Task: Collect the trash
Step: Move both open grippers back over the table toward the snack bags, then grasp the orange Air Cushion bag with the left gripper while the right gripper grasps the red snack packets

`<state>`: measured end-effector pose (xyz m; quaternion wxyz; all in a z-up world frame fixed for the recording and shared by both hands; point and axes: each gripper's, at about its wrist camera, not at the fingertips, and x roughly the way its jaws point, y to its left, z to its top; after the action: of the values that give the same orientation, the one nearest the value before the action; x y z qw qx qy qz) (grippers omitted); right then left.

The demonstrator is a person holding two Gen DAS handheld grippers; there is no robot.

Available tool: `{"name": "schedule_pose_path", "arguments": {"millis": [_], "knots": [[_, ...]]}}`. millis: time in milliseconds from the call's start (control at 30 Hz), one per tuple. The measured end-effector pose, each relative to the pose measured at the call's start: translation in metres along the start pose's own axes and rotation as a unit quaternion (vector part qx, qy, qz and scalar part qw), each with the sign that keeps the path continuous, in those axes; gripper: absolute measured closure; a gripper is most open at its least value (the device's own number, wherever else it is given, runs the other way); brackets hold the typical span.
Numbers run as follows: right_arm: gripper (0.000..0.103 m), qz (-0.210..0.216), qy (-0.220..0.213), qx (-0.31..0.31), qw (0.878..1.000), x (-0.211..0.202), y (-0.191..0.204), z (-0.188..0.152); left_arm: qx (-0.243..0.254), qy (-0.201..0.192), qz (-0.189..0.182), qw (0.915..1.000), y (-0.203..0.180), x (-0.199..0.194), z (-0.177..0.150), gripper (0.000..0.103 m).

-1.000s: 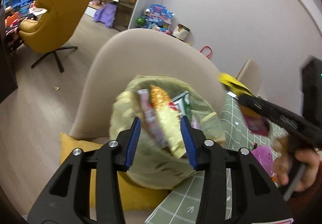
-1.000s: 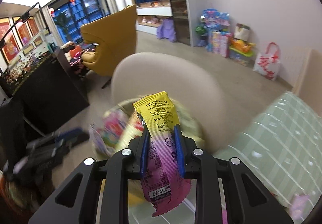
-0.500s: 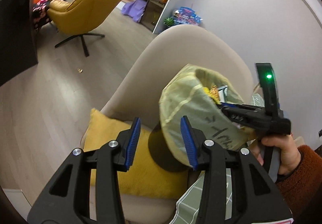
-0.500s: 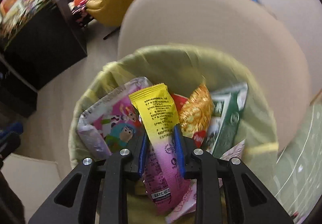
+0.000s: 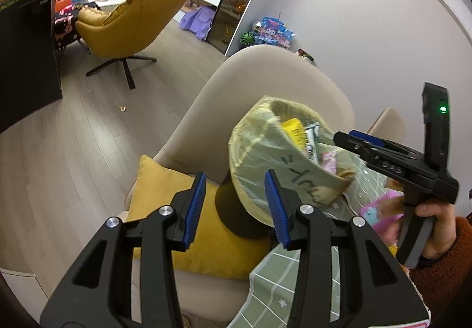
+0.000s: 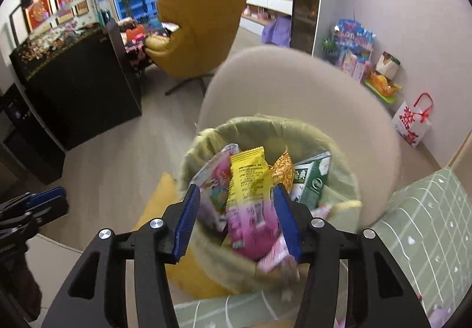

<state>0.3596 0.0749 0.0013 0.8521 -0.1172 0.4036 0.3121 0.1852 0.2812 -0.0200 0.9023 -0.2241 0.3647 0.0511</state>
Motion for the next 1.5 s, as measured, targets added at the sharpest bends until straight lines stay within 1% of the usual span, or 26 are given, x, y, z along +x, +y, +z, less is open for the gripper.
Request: {"name": "schedule_pose_path", "arguments": {"millis": [133, 167, 233, 333, 400, 467, 533, 600, 733, 833, 900, 967, 1000, 1033, 1067, 1100, 1200, 1267, 1333, 1433, 1467, 1500], "knots": [[0.054, -0.006, -0.024, -0.003, 1.000, -0.063, -0.001, -0.024, 0.001, 0.001, 0.001, 1.0000, -0.022, -0.022, -0.016, 0.063], [0.054, -0.011, -0.028, -0.002, 1.000, -0.078, 0.001, -0.027, 0.004, 0.002, -0.001, 1.0000, -0.028, -0.027, -0.021, 0.063], [0.054, -0.022, -0.035, 0.007, 0.999, -0.106, -0.010, -0.045, 0.021, 0.004, -0.002, 0.9998, -0.042, -0.036, -0.035, 0.063], [0.054, -0.041, -0.034, 0.027, 0.998, -0.136, -0.023, -0.075, 0.040, 0.014, -0.011, 0.9990, -0.066, -0.043, -0.055, 0.063], [0.054, -0.053, -0.025, 0.047, 0.997, -0.158, -0.038, -0.100, 0.054, 0.023, -0.021, 0.9980, -0.083, -0.044, -0.065, 0.063], [0.054, -0.061, -0.018, 0.075, 0.995, -0.176, -0.055, -0.124, 0.073, 0.023, -0.025, 0.9967, -0.099, -0.044, -0.072, 0.063], [0.054, -0.080, -0.025, 0.092, 0.992, -0.200, -0.070, -0.151, 0.096, 0.016, -0.032, 0.9947, -0.119, -0.047, -0.078, 0.063], [0.054, -0.100, -0.028, 0.095, 0.990, -0.218, -0.082, -0.170, 0.111, 0.012, -0.037, 0.9931, -0.140, -0.046, -0.084, 0.063], [0.054, -0.145, -0.034, 0.106, 0.983, -0.250, -0.112, -0.207, 0.137, 0.016, -0.055, 0.9890, -0.177, -0.040, -0.096, 0.063], [0.054, -0.177, -0.035, 0.123, 0.976, -0.264, -0.137, -0.228, 0.153, 0.032, -0.070, 0.9852, -0.203, -0.029, -0.110, 0.063], [0.054, -0.195, -0.028, 0.130, 0.972, -0.265, -0.152, -0.239, 0.163, 0.045, -0.083, 0.9820, -0.218, -0.022, -0.119, 0.063], [0.054, -0.208, -0.019, 0.135, 0.968, -0.264, -0.166, -0.250, 0.178, 0.058, -0.103, 0.9769, -0.232, -0.013, -0.132, 0.061], [0.054, -0.216, -0.013, 0.140, 0.966, -0.263, -0.174, -0.257, 0.187, 0.067, -0.115, 0.9732, -0.241, -0.008, -0.139, 0.058], [0.054, -0.222, -0.005, 0.146, 0.964, -0.261, -0.182, -0.264, 0.195, 0.075, -0.125, 0.9699, -0.247, -0.003, -0.144, 0.058], [0.054, -0.224, -0.001, 0.152, 0.963, -0.260, -0.188, -0.270, 0.204, 0.085, -0.133, 0.9663, -0.255, 0.003, -0.150, 0.058], [0.054, -0.225, 0.003, 0.160, 0.961, -0.259, -0.195, -0.276, 0.217, 0.098, -0.141, 0.9609, -0.265, 0.011, -0.158, 0.058], [0.054, -0.227, 0.008, 0.177, 0.958, -0.253, -0.209, -0.293, 0.232, 0.123, -0.156, 0.9523, -0.283, 0.025, -0.175, 0.058], [0.054, -0.226, 0.009, 0.183, 0.957, -0.250, -0.214, -0.302, 0.233, 0.137, -0.162, 0.9492, -0.292, 0.031, -0.183, 0.058], [0.054, -0.222, 0.010, 0.187, 0.957, -0.248, -0.218, -0.311, 0.238, 0.149, -0.175, 0.9437, -0.303, 0.035, -0.190, 0.058], [0.054, -0.226, 0.013, 0.196, 0.954, -0.244, -0.227, -0.319, 0.249, 0.163, -0.197, 0.9341, -0.321, 0.038, -0.198, 0.058], [0.054, -0.226, 0.015, 0.199, 0.953, -0.243, -0.228, -0.321, 0.246, 0.171, -0.203, 0.9322, -0.327, 0.041, -0.199, 0.058], [0.054, -0.227, 0.019, 0.205, 0.952, -0.240, -0.233, -0.324, 0.241, 0.176, -0.206, 0.9319, -0.332, 0.044, -0.198, 0.058]]}}
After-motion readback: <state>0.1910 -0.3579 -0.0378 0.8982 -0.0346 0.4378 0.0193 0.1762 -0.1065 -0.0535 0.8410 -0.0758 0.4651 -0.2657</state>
